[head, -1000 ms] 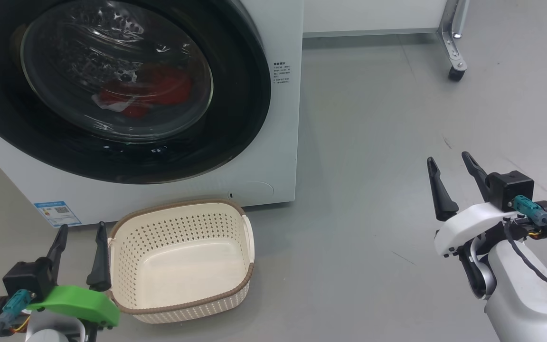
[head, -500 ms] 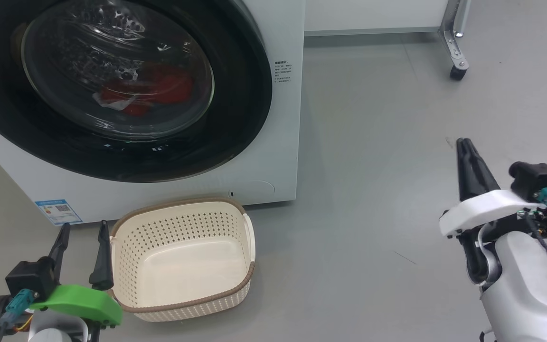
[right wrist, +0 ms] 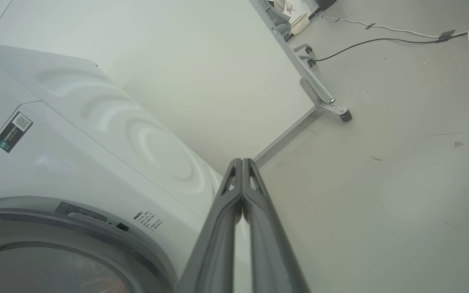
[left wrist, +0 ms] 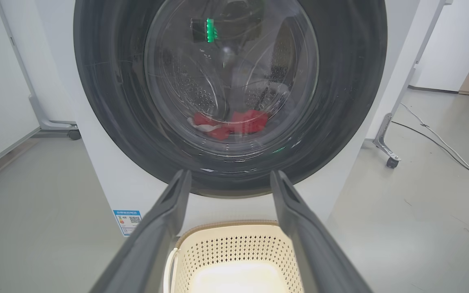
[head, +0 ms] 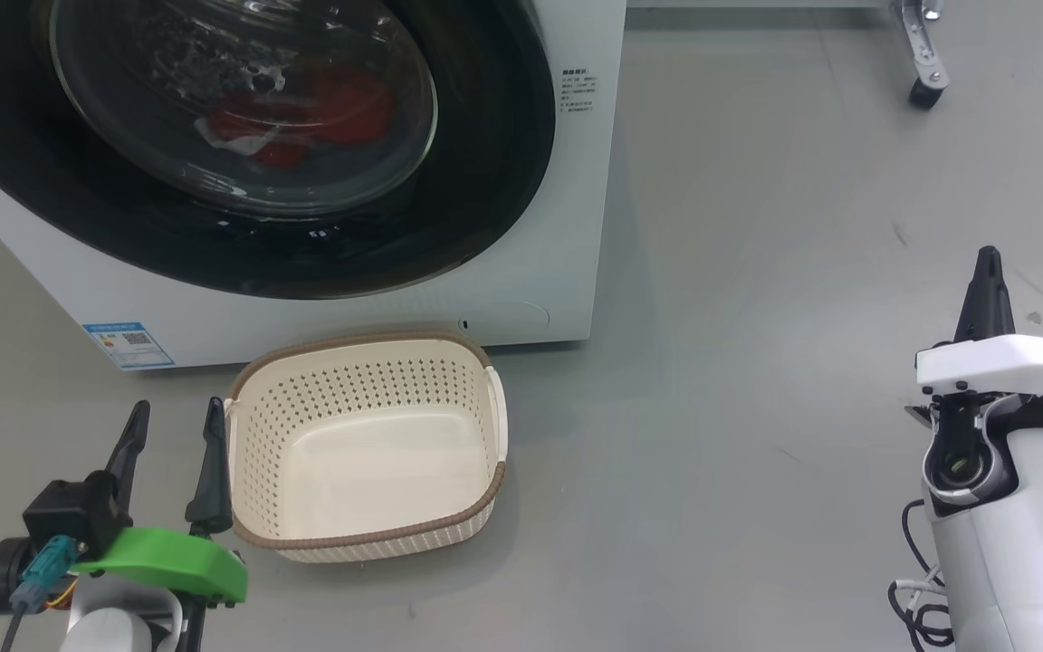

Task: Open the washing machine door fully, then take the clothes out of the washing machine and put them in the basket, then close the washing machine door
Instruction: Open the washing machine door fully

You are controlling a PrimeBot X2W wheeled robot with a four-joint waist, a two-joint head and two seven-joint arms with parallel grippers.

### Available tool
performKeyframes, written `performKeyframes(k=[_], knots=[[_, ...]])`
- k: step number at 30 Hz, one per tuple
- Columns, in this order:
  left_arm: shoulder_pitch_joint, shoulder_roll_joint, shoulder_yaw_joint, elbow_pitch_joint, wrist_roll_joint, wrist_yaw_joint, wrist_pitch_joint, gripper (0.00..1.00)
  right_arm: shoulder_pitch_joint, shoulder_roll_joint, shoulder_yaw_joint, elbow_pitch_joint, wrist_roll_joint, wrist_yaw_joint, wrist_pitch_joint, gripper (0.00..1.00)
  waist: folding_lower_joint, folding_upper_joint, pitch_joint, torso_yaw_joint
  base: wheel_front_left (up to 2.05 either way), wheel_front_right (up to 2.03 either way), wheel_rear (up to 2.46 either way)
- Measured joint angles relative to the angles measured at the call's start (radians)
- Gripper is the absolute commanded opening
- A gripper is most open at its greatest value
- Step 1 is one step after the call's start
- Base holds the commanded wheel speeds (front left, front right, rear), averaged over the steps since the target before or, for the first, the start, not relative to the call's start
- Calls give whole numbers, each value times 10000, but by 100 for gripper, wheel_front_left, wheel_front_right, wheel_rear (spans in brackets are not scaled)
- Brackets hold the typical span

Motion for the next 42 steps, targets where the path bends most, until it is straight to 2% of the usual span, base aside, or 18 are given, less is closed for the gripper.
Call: performKeyframes(k=[7,20,31,42], knots=[[-315,-128,-113,-326,-4,-4,0,100,-1008,-23,-276,48,1047,115,489,0,0,0,687,384,0,0,0],[-1165,-238,-736,-771,-100,-13,0,100,-3325,-46,-621,-6,2773,125,1791,0,0,0,2173,1228,0,0,0],[-2133,-332,-1559,-1202,-619,-13,-31,100,-5515,-48,119,140,4130,109,4190,0,1,0,3667,2000,0,0,0],[-2876,-408,-2017,-1388,-959,-15,-31,100,-6677,-102,727,621,4378,19,5559,0,1,0,5028,2689,0,0,0]])
